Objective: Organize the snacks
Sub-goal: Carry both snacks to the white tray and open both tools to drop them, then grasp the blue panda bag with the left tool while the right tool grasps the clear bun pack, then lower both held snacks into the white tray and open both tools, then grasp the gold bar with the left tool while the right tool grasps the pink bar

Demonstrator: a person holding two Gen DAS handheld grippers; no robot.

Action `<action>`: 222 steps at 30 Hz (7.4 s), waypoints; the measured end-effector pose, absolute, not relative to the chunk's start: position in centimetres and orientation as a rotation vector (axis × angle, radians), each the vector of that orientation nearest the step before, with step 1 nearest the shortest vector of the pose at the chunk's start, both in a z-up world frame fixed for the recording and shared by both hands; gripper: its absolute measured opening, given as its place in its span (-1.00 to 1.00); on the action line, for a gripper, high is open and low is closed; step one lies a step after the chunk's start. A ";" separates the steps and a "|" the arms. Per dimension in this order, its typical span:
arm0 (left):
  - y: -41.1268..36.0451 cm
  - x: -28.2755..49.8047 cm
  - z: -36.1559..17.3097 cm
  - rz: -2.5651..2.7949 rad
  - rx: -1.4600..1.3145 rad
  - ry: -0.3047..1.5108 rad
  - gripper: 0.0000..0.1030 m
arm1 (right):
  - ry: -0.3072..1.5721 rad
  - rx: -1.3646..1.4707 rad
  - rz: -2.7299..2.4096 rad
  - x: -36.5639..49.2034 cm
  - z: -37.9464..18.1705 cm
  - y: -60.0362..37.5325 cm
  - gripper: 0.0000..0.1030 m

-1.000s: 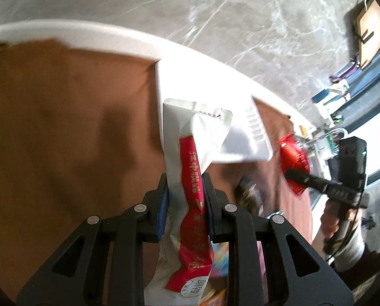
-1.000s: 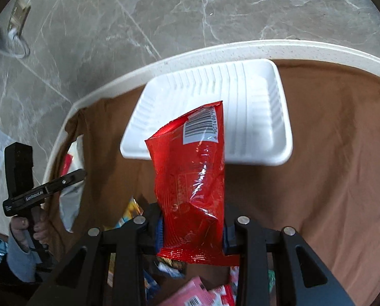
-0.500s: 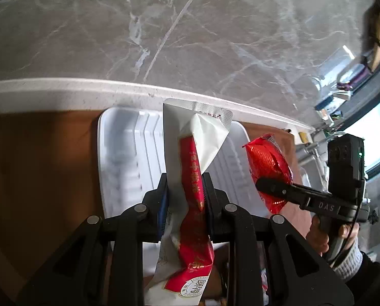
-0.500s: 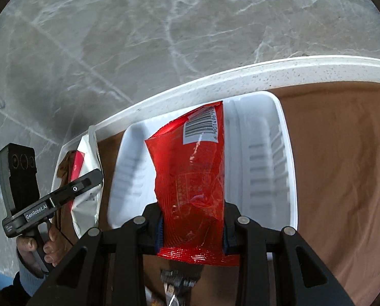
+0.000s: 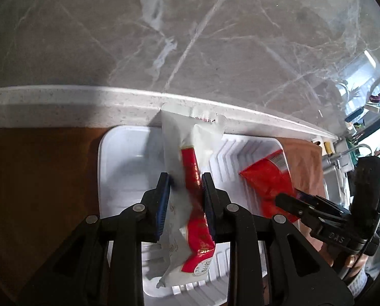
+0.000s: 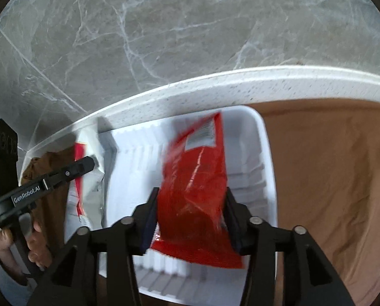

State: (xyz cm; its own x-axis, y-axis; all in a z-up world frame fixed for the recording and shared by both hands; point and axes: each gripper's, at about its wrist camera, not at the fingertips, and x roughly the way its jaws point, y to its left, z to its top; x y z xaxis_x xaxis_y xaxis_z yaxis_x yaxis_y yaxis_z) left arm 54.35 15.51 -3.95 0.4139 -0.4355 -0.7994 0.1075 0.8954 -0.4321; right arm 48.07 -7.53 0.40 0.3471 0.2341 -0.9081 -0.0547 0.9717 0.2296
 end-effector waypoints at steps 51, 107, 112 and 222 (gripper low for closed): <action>13.2 23.7 -2.2 -0.553 0.018 1.223 -0.53 | 1.293 -0.239 0.430 22.9 0.4 -6.6 0.25; 16.1 27.6 -3.3 -0.559 -0.221 1.192 -0.36 | 1.266 0.308 0.478 27.5 5.3 -11.5 -0.58; 16.9 28.9 -2.3 -0.571 -0.286 1.164 -0.36 | 1.245 0.355 0.489 29.3 6.2 -11.5 -0.58; 19.2 15.8 -3.7 -0.376 -0.142 1.212 0.27 | 1.414 0.461 0.496 16.8 -0.3 -7.3 0.24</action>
